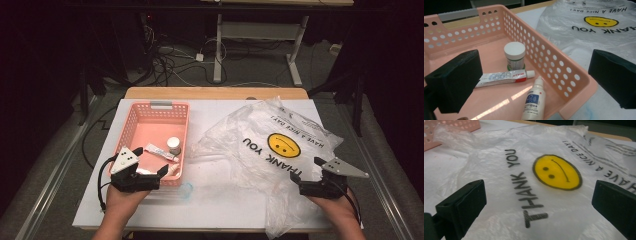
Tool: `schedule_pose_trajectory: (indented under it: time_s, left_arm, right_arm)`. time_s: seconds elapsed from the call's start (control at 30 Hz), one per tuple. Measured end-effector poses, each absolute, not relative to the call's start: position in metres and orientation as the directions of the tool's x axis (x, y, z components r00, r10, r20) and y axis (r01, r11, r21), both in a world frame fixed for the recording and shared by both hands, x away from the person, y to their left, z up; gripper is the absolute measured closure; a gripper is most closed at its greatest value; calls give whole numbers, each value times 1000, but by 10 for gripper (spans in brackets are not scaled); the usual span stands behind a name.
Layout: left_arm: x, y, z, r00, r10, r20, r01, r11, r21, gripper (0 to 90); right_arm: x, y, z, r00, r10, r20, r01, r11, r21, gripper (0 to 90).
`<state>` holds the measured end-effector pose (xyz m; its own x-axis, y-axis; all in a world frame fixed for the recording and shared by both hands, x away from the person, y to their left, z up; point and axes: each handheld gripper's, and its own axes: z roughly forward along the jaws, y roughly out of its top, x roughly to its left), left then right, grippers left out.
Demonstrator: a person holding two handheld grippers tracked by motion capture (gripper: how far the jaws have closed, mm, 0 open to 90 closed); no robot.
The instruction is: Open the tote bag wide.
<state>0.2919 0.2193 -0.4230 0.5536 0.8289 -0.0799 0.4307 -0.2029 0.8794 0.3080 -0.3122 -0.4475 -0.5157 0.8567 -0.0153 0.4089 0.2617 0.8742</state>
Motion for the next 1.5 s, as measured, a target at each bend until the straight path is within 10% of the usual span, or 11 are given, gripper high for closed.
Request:
schedule_pose_trajectory:
  time_s: [1.5]
  left_arm:
    - [329, 228, -416, 525, 831, -185, 494, -120, 861, 230]
  right_arm:
    - [313, -296, -447, -590, 807, -22, 350, 281, 894, 0]
